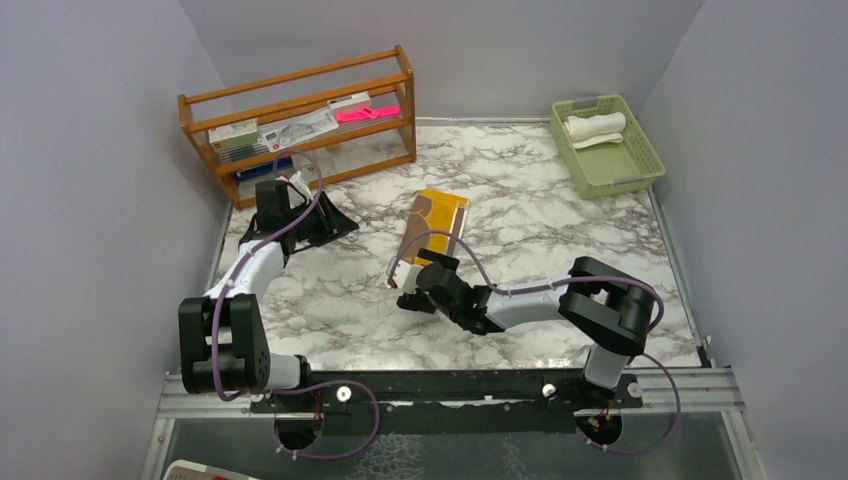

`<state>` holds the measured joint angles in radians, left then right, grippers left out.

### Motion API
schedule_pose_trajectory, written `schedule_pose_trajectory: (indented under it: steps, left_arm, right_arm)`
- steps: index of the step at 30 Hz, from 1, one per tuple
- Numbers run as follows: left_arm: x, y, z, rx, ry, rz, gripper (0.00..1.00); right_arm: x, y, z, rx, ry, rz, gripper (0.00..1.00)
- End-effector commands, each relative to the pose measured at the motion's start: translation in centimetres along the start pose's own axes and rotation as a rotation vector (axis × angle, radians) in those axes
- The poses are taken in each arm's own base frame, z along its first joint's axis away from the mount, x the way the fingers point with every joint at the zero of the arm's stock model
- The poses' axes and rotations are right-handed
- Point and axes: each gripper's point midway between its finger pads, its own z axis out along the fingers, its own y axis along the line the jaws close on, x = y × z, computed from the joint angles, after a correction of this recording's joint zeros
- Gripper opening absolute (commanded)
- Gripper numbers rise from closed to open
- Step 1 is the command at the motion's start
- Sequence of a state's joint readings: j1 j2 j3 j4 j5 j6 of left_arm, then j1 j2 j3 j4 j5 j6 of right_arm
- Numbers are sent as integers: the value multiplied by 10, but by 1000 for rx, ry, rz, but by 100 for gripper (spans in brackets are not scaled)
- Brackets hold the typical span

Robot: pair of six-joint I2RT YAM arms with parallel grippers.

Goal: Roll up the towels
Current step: Roll the towel at the center of the board.

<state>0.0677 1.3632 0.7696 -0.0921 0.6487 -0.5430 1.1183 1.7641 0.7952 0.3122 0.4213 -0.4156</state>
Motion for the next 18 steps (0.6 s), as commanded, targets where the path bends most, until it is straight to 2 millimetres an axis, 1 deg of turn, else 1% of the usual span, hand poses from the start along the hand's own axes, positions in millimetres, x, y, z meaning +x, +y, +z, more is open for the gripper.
schedule_pose_trajectory:
  steps: [1,5,6,7,8,10,11,12,13,14,15,18]
  left_arm:
    - [1,-4,-3,34,13,27,43]
    - [3,-3,-3,36,21,22,42]
    - [3,-3,-3,35,19,23,42]
    - [3,-3,-3,35,20,24,43]
    - [3,-2,-3,33,21,23,42]
    - [4,-2,-4,30,23,25,43]
    - [4,-1,-4,28,25,29,42]
    - [4,0,-4,25,27,28,43]
    - [5,0,-4,25,31,31,43]
    - [5,0,-5,27,36,34,43]
    - [7,0,-4,30,44,33,43]
    - [14,0,-7,32,67,33,43]
  right_arm:
    - [41,7,7,41,142,-87,85]
    - [43,12,16,44,138,-107,81]
    - [43,13,19,44,143,-114,79]
    - [43,15,22,39,148,-116,75]
    - [44,17,24,30,154,-115,69]
    - [43,22,24,4,156,-100,53]
    - [40,28,22,-36,144,-85,44]
    - [37,30,20,-59,136,-70,33]
    - [33,33,16,-83,128,-48,17]
    - [28,34,12,-110,119,-20,3]
    - [23,37,6,-150,109,12,1]
    - [6,41,-14,-347,92,152,1]
